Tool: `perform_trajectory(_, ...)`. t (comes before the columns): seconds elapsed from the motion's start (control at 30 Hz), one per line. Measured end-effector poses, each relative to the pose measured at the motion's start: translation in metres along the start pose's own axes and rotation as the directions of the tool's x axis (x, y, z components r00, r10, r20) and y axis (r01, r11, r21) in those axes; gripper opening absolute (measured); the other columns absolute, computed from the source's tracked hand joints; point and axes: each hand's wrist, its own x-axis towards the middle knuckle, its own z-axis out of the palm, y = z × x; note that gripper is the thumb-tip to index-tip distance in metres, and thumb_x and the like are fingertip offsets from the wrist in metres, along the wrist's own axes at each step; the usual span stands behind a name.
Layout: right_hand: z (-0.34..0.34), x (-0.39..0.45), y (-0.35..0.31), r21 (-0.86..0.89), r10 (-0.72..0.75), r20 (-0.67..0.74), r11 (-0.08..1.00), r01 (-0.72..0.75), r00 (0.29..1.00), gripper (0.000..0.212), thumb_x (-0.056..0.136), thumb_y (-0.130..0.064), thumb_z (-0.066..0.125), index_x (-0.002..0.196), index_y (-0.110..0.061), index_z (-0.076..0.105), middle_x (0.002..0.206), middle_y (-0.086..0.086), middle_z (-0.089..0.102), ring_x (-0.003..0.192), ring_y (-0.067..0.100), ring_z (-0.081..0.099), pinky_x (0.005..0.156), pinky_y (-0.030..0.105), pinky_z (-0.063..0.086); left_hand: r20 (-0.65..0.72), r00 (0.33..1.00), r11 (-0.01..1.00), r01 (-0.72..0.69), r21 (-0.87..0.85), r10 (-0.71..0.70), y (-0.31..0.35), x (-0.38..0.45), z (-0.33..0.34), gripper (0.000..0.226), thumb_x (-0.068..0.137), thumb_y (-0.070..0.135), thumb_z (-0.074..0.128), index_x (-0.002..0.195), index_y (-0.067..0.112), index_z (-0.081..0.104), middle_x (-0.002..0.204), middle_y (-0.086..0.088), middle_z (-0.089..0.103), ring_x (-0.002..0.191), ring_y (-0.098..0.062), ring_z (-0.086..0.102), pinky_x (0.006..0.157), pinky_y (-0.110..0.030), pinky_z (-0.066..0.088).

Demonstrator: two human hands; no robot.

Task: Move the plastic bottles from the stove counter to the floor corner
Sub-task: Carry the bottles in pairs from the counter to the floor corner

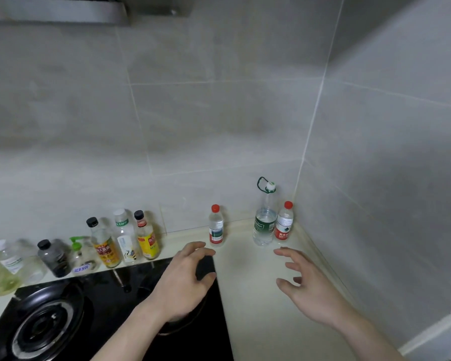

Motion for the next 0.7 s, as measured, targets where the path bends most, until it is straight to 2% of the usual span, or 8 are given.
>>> perform_trajectory(0.13, -0.012, 0.021, 0.019, -0.021, 0.032, 0.017, 0.999, -0.032, 0.999, 0.053, 0.091, -0.026, 0.066, 0.134, -0.049, 0.046, 0.140, -0.034, 0.040, 0.126, -0.005, 0.050, 0.100, 0.021, 0.045, 0.042, 0.999, 1.000, 0.028, -0.003, -0.028, 0.000, 0.035, 0.005, 0.049, 0.084, 0.036, 0.066, 0.133, 0.037, 0.056, 0.142, 0.016, 0.043, 0.121, -0.011, 0.054, 0.107, -0.025, 0.042)
perform_trajectory(0.23, -0.025, 0.046, 0.034, -0.039, 0.053, 0.030, 0.998, -0.052, 0.998, 0.055, 0.091, -0.028, 0.066, 0.136, -0.050, 0.044, 0.140, -0.031, 0.038, 0.126, -0.001, 0.050, 0.092, 0.018, 0.046, 0.043, 0.997, 0.997, 0.060, 0.038, -0.062, 0.001, 0.065, 0.013, 0.051, 0.086, 0.031, 0.066, 0.135, 0.033, 0.055, 0.142, 0.014, 0.043, 0.129, -0.010, 0.047, 0.105, -0.016, 0.033)
perform_trajectory(0.33, -0.037, 0.074, 0.054, -0.045, 0.075, 0.056, 0.996, -0.073, 0.996, 0.056, 0.091, -0.026, 0.066, 0.138, -0.048, 0.045, 0.141, -0.025, 0.037, 0.128, 0.004, 0.050, 0.085, 0.018, 0.048, 0.072, 0.990, 0.992, 0.121, 0.048, -0.124, 0.004, 0.094, 0.024, 0.055, 0.086, 0.029, 0.066, 0.139, 0.029, 0.052, 0.144, 0.011, 0.041, 0.131, -0.013, 0.047, 0.102, -0.014, 0.031)
perform_trajectory(0.47, -0.055, 0.115, 0.079, -0.103, 0.096, 0.086, 0.991, -0.087, 0.992, 0.058, 0.090, -0.023, 0.067, 0.141, -0.039, 0.045, 0.140, -0.019, 0.036, 0.127, 0.011, 0.053, 0.098, 0.030, 0.052, 0.115, 0.971, 0.977, 0.208, 0.042, -0.211, 0.006, 0.139, 0.040, 0.053, 0.087, 0.025, 0.065, 0.139, 0.021, 0.051, 0.144, 0.001, 0.038, 0.129, -0.014, 0.050, 0.099, -0.011, 0.030)
perform_trajectory(0.57, -0.068, 0.149, 0.095, -0.172, 0.136, 0.099, 0.978, -0.118, 0.986, 0.064, 0.089, -0.023, 0.067, 0.148, -0.030, 0.041, 0.149, -0.010, 0.034, 0.125, 0.014, 0.054, 0.101, 0.029, 0.050, 0.127, 0.939, 0.948, 0.312, 0.069, -0.318, 0.005, 0.171, 0.053, 0.065, 0.088, 0.032, 0.063, 0.148, 0.018, 0.041, 0.153, 0.000, 0.026, 0.123, -0.021, 0.057, 0.104, -0.023, 0.042)
perform_trajectory(0.7, -0.080, 0.190, 0.106, -0.232, 0.174, 0.125, 0.962, -0.142, 0.977, 0.067, 0.089, -0.020, 0.066, 0.150, -0.025, 0.040, 0.155, -0.002, 0.032, 0.131, 0.020, 0.053, 0.102, 0.026, 0.046, 0.132, 0.912, 0.919, 0.372, 0.130, -0.388, -0.002, 0.206, 0.067, 0.076, 0.088, 0.034, 0.062, 0.154, 0.019, 0.029, 0.158, -0.001, 0.014, 0.124, -0.028, 0.057, 0.105, -0.034, 0.046)
